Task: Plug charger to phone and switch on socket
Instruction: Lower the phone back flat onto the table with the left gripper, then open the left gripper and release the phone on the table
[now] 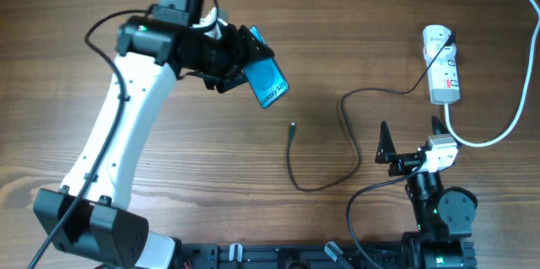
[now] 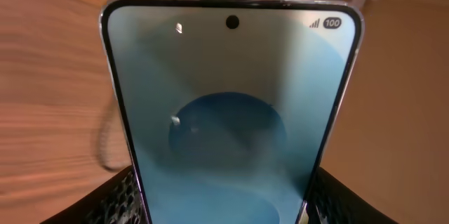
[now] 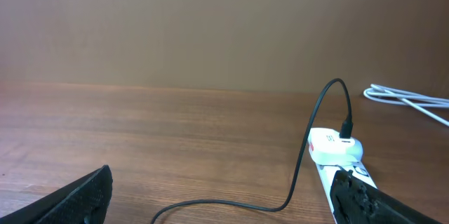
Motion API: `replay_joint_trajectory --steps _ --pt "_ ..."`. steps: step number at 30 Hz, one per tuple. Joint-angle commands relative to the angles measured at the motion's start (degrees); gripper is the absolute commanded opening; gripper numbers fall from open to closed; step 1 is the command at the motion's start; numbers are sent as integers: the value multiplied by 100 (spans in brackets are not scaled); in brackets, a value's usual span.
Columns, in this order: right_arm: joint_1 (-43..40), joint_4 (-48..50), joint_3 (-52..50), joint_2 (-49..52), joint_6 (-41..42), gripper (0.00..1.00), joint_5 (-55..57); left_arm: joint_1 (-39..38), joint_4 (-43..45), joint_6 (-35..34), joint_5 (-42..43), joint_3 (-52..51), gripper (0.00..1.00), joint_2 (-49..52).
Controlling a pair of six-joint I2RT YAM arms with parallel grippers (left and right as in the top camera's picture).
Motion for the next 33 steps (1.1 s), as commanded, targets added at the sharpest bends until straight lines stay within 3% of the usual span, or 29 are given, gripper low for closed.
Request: replay_joint_trajectory --steps 1,6,9,22,33 --pt "28 13 -7 -26 -98 100 72 -411 -59 157 -1891 72 54 -2" --pt "28 13 -7 -26 -96 100 74 -826 -153 157 -2896 72 54 549" --pt "28 13 -7 -26 -98 100 72 -907 -151 210 -2894 72 54 914" --pt "28 13 -7 -26 -96 100 74 -927 -155 1718 -2870 66 55 2260" --pt "28 13 -7 -26 -98 100 72 -953 57 2081 -2872 57 56 2594"
